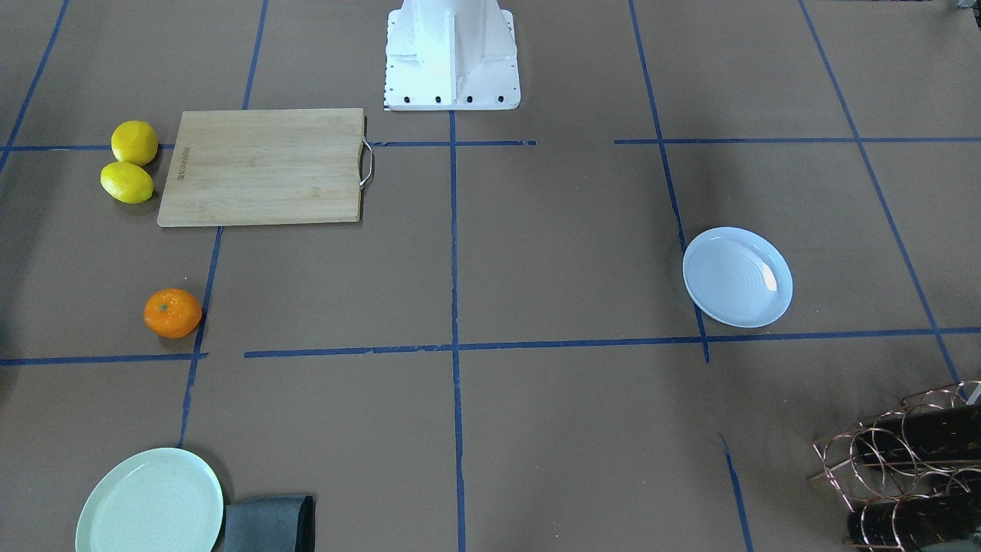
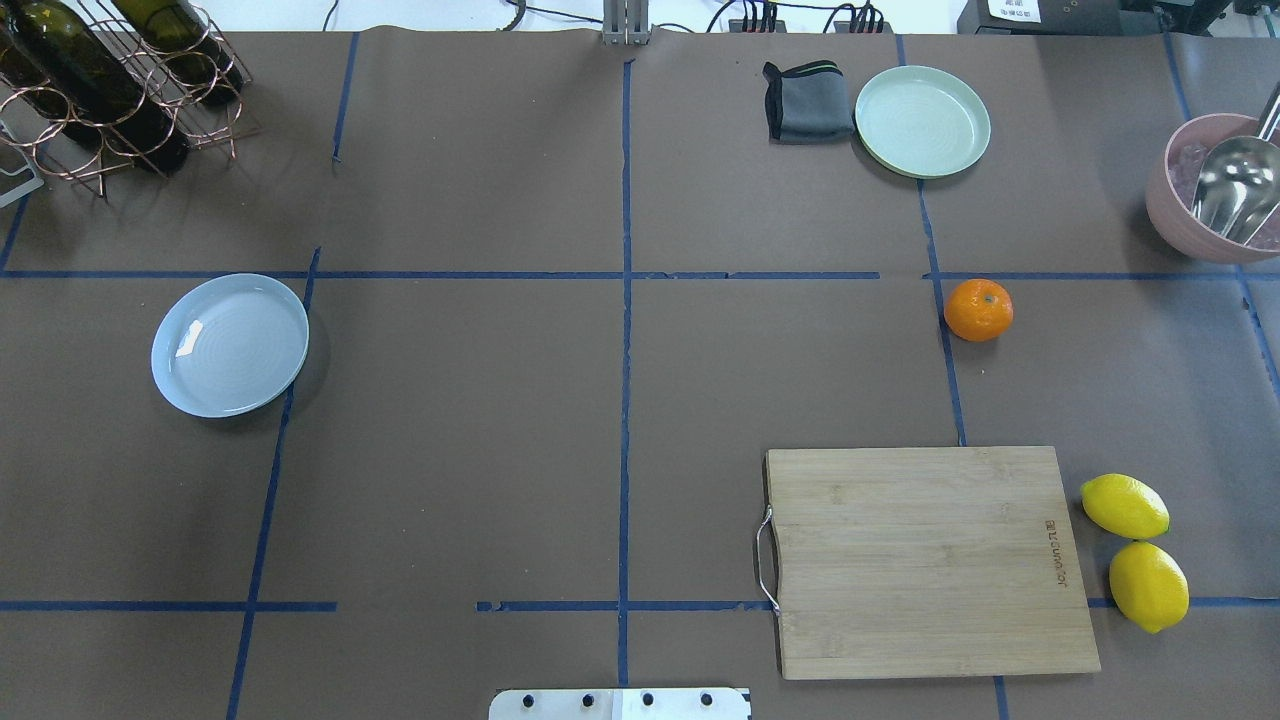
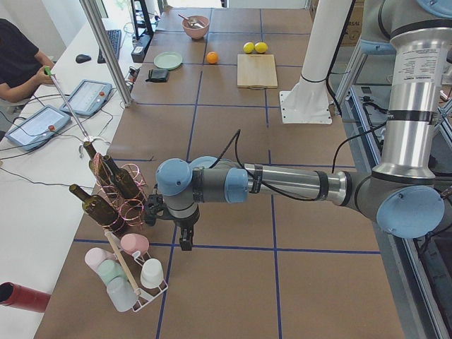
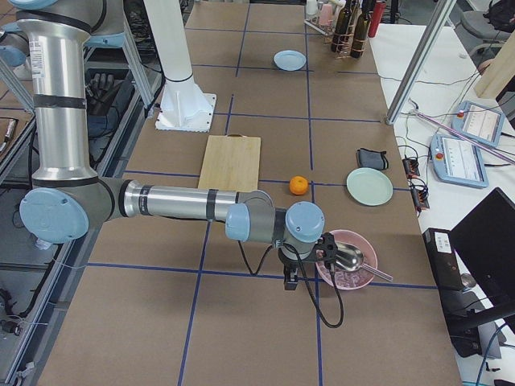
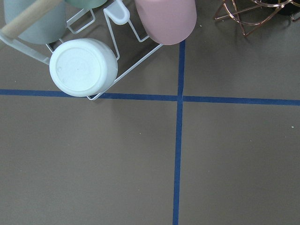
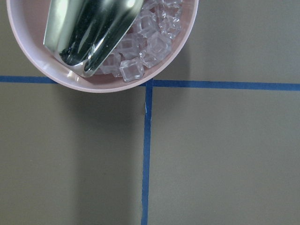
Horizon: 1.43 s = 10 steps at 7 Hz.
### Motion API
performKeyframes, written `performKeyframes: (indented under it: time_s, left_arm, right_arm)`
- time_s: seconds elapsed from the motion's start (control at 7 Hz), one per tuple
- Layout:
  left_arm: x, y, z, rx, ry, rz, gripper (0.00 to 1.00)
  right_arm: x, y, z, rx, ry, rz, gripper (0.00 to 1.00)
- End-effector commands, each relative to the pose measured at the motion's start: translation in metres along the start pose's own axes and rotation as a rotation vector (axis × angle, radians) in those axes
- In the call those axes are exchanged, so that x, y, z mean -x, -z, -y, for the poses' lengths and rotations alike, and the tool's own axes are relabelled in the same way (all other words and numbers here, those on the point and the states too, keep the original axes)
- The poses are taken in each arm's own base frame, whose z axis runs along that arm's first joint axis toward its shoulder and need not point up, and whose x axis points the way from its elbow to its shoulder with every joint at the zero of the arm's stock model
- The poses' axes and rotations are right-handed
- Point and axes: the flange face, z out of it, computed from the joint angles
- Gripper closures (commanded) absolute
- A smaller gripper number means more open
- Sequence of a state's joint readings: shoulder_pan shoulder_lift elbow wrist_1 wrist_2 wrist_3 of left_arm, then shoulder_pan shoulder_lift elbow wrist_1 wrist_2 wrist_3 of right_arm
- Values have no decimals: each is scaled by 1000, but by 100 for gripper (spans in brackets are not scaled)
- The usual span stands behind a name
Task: Pick orange to plate
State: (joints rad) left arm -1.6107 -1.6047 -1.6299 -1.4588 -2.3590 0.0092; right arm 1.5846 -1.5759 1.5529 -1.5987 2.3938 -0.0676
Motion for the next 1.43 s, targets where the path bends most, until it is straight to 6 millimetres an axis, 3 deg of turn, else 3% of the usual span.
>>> performKeyframes:
  time_s: [0.0,0.57,0.86,1.0,1.14,1.29]
  left_arm:
    - [-1,0,2,-6,-6,-6,0]
    - [-33,20,26,-197,-221,-13,0]
    - [-104,-34,32,-174,-420,-46,0]
    - [-117,-43,33,-163,-447,-54,0]
    - [-123,-44,37,-160,-455,-56,0]
    - [-133,-52,37,-143,-471,-67,0]
  right_arm:
    - [0,0,0,0,-9,2,0]
    - [8,6,4,-15,2,8,0]
    - [24,17,10,-39,31,66,0]
    - [36,26,13,-56,49,74,0]
    - [64,40,41,-78,106,46,0]
    - [70,35,48,-69,121,19,0]
